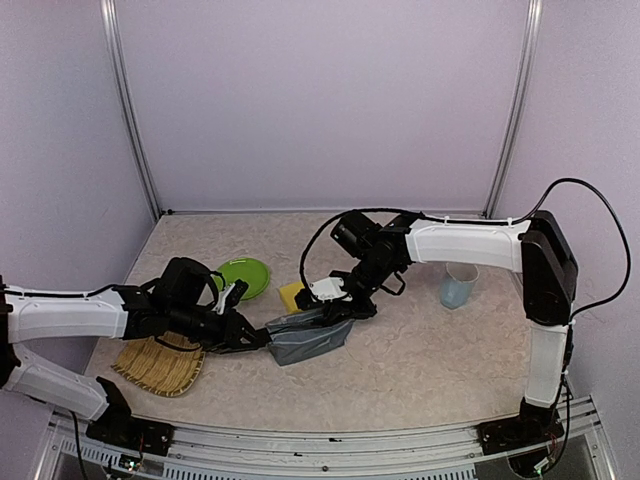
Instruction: Sort the hair-cutting tools
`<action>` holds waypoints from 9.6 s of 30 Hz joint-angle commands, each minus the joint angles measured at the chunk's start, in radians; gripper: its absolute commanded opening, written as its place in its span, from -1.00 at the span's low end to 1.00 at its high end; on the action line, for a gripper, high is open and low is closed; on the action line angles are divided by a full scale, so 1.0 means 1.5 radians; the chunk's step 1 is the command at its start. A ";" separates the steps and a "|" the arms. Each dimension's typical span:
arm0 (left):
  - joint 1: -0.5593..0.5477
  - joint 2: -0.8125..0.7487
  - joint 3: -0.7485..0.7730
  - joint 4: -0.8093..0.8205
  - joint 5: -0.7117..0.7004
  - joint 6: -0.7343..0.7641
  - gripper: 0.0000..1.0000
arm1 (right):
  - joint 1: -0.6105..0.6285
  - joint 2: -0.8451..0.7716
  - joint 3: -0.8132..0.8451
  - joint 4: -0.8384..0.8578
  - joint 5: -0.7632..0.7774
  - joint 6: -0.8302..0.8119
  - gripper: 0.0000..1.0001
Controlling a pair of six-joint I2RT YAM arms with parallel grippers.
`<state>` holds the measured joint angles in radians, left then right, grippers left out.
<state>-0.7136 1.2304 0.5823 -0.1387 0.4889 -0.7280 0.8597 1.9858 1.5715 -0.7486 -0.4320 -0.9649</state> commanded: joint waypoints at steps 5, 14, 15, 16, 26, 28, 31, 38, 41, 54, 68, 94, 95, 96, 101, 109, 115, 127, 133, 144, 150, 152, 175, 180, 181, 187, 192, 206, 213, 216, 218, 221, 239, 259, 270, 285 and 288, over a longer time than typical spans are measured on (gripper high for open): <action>0.004 0.032 0.009 0.077 0.020 -0.003 -0.82 | 0.007 -0.004 0.028 -0.028 0.048 -0.017 -1.00; 0.004 0.027 0.014 0.072 0.006 0.001 -1.00 | 0.010 0.010 0.054 -0.056 0.106 -0.029 -1.00; 0.004 0.023 0.014 0.070 0.005 0.001 -1.00 | 0.012 0.013 0.054 -0.058 0.117 -0.034 -1.00; 0.004 0.017 0.014 0.067 0.002 0.001 -1.00 | 0.015 0.014 0.054 -0.061 0.125 -0.038 -1.00; 0.004 -0.020 0.018 0.039 -0.012 0.001 -1.00 | 0.038 0.037 0.052 -0.069 0.191 -0.049 -1.00; 0.004 -0.021 0.020 0.034 -0.014 0.003 -1.00 | 0.041 0.043 0.060 -0.074 0.207 -0.044 -1.00; 0.004 -0.021 0.020 0.034 -0.011 0.004 -1.00 | 0.048 0.055 0.074 -0.076 0.229 -0.024 -1.00; 0.004 -0.009 0.035 -0.002 -0.031 0.028 -1.00 | 0.047 0.065 0.102 -0.095 0.259 0.012 -1.00; 0.003 -0.001 0.048 -0.035 -0.063 0.045 -1.00 | 0.047 0.061 0.101 -0.101 0.261 0.016 -1.00; 0.003 0.006 0.053 -0.065 -0.082 0.061 -1.00 | 0.021 0.046 0.110 -0.127 0.231 0.044 -1.00; 0.003 0.008 0.051 -0.058 -0.086 0.063 -1.00 | 0.007 0.044 0.124 -0.133 0.183 0.061 -1.00; 0.003 -0.001 0.068 -0.048 -0.077 0.069 -1.00 | 0.042 0.035 0.092 -0.109 0.242 0.049 -0.45; 0.003 0.003 0.069 -0.048 -0.077 0.072 -1.00 | 0.039 0.027 0.099 -0.115 0.226 0.052 -0.35; 0.003 0.006 0.070 -0.049 -0.077 0.073 -1.00 | 0.033 0.016 0.101 -0.119 0.208 0.055 -0.26; 0.003 0.017 0.081 -0.053 -0.074 0.093 -1.00 | -0.029 -0.031 0.094 -0.129 0.107 0.097 -0.06; 0.003 0.033 0.097 -0.063 -0.079 0.121 -1.00 | -0.139 -0.071 -0.011 -0.056 -0.090 0.229 -0.03; 0.003 0.047 0.105 -0.064 -0.077 0.122 -1.00 | -0.157 -0.030 -0.009 -0.119 -0.190 0.252 0.04; 0.003 0.067 0.124 -0.066 -0.073 0.122 -1.00 | -0.169 0.014 0.002 -0.134 -0.278 0.306 -0.30; 0.003 0.082 0.135 -0.069 -0.074 0.125 -1.00 | -0.186 0.039 0.005 -0.135 -0.270 0.313 -0.68; -0.009 0.095 0.170 -0.099 -0.055 0.135 -1.00 | -0.198 0.008 -0.008 -0.166 -0.278 0.294 -1.00; -0.049 0.052 0.232 -0.165 -0.049 0.119 -1.00 | -0.219 -0.123 -0.069 -0.200 -0.314 0.265 -1.00; -0.053 0.065 0.228 -0.174 -0.044 0.125 -1.00 | -0.233 -0.173 -0.128 -0.186 -0.330 0.260 -1.00; -0.084 0.263 0.443 -0.392 -0.105 0.292 -0.36 | -0.286 -0.298 -0.232 -0.269 -0.174 0.155 -0.47; -0.019 0.291 0.518 -0.365 -0.195 0.314 -0.28 | -0.318 -0.312 -0.201 -0.252 -0.180 0.143 -0.30; -0.012 0.304 0.550 -0.358 -0.214 0.316 -0.28 | -0.320 -0.308 -0.191 -0.228 -0.174 0.155 -0.24; 0.004 0.365 0.596 -0.261 -0.226 0.295 -0.25 | -0.319 -0.214 -0.117 -0.052 -0.045 0.222 0.07; -0.005 0.331 0.495 -0.126 -0.130 0.269 -0.25 | -0.285 -0.125 -0.090 0.028 -0.008 0.238 0.21; -0.163 0.347 0.313 -0.024 -0.066 0.394 -0.28 | -0.204 -0.065 -0.146 0.097 -0.013 0.207 0.24; -0.176 0.316 0.276 -0.005 -0.072 0.401 -0.29 | -0.174 0.003 -0.107 0.105 0.007 0.204 0.41; -0.173 0.307 0.264 0.010 -0.082 0.389 -0.29 | -0.174 0.030 -0.078 0.109 0.018 0.214 0.48; -0.173 0.306 0.263 0.014 -0.082 0.382 -0.29 | -0.172 0.042 -0.063 0.104 0.019 0.223 0.53; -0.172 0.300 0.257 0.017 -0.094 0.376 -0.29 | -0.157 0.047 -0.057 0.102 0.048 0.229 0.56; -0.134 0.256 0.244 0.035 -0.120 0.361 -0.30 | -0.086 0.047 -0.124 0.161 0.298 0.290 -0.05; -0.107 0.227 0.285 0.028 -0.181 0.405 -0.29 | -0.181 -0.025 0.029 0.034 0.076 0.326 -1.00; -0.116 0.220 0.387 0.010 -0.201 0.622 -0.22 | -0.207 -0.066 0.061 -0.110 -0.402 0.232 -1.00; -0.156 0.285 0.490 -0.080 -0.195 0.697 -0.19 | -0.172 -0.094 0.057 -0.152 -0.426 0.181 -1.00; -0.158 0.295 0.501 -0.090 -0.199 0.705 -0.21 | -0.167 -0.097 0.056 -0.153 -0.427 0.182 -1.00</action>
<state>-0.9409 1.6497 1.2873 -0.2302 0.2008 0.2909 0.5941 1.8725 1.6432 -0.9466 -1.0389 -0.6712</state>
